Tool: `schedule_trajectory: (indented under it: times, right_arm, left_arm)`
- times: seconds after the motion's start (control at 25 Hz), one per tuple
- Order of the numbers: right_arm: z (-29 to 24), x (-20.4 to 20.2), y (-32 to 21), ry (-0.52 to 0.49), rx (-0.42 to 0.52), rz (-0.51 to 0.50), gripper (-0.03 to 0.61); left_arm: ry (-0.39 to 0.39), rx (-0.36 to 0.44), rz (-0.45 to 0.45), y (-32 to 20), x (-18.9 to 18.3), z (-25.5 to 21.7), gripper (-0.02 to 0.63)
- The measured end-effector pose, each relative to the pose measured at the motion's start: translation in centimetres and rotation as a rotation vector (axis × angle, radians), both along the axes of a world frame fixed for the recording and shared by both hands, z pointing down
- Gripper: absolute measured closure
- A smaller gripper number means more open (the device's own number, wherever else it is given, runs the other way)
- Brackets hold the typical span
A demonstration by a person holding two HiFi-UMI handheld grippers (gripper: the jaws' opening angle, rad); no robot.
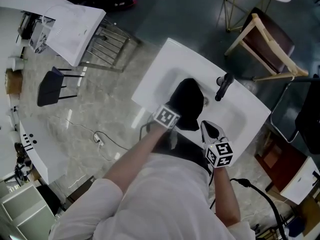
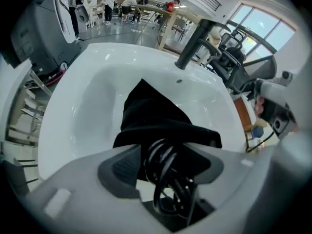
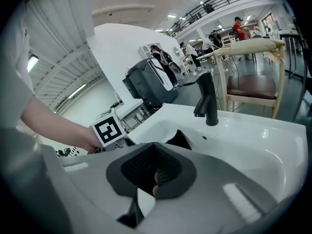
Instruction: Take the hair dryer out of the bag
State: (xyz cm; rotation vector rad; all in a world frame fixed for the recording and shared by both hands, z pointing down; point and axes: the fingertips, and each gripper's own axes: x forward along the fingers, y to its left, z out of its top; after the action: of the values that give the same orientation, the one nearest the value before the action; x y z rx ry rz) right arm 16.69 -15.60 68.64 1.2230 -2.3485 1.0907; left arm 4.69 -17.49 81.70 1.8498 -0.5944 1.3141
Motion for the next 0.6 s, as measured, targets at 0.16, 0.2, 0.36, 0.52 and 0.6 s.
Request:
schedule_trajectory:
  times: [0.16, 0.2, 0.36, 0.52, 0.6]
  right_arm:
    - [0.4, 0.4, 0.0, -0.009, -0.008, 0.011, 0.574]
    - [0.5, 0.4, 0.1, -0.010, -0.011, 0.012, 0.574]
    - [1.2, 0.7, 0.2, -0.010, -0.022, 0.013, 0.574]
    - [1.7, 1.2, 0.2, -0.011, -0.031, 0.024, 0.574]
    - [1.9, 1.4, 0.4, -0.007, -0.037, 0.026, 0.574]
  left_arm:
    - [-0.047, -0.026, 0.019, 0.0, 0.2, 1.5, 0.354]
    - [-0.062, -0.034, 0.027, 0.2, 0.3, 1.9, 0.356]
    - [-0.099, -0.046, 0.045, 0.1, 0.5, 3.3, 0.355]
    - [-0.125, -0.117, 0.056, 0.6, 0.3, 4.0, 0.356]
    - [-0.136, -0.157, 0.064, 1.1, 0.2, 4.1, 0.356]
